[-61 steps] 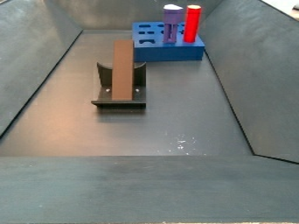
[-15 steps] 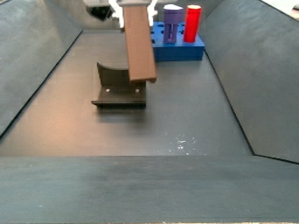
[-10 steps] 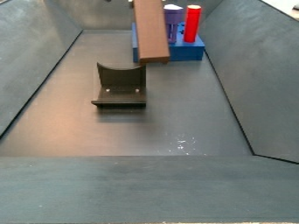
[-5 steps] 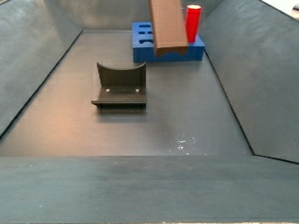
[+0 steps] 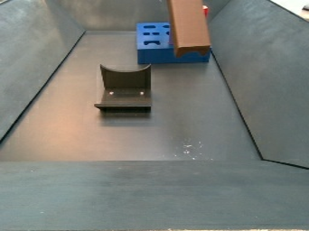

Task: Pick up the arch object. Move up. Place the arch object on the fixture. Regrasp the arch object. Rotate the arch object. Move to above the board. Insert the arch object.
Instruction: Rotate the arch object.

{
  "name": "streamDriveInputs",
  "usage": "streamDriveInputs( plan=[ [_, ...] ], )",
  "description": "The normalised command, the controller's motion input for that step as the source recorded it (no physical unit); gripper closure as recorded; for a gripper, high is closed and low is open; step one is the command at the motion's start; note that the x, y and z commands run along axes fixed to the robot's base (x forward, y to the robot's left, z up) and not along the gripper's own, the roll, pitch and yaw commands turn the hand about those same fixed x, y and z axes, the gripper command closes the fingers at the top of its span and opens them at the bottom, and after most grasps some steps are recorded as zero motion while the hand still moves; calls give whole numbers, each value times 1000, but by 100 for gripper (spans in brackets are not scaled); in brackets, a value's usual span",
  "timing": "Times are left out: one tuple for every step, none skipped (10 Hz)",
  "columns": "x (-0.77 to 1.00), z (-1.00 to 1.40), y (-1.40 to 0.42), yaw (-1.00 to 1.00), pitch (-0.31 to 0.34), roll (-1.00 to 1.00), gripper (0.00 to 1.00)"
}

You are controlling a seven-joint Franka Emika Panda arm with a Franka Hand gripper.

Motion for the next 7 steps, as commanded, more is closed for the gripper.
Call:
streamDriveInputs(
  plan=[
    [-644,56,39,-79,-69,-180,100],
    [-574,56,36,-81,-72,-179,100],
    [-486,54,35,-83,-68,-179,100],
    [-436,55,34,-84,-72,-180,100],
    [-324,55,36,-84,-69,-184,100],
    [-279,56,35,-86,-67,-185,100],
    [-188,57,37,-89,-67,-185,100]
  ],
)
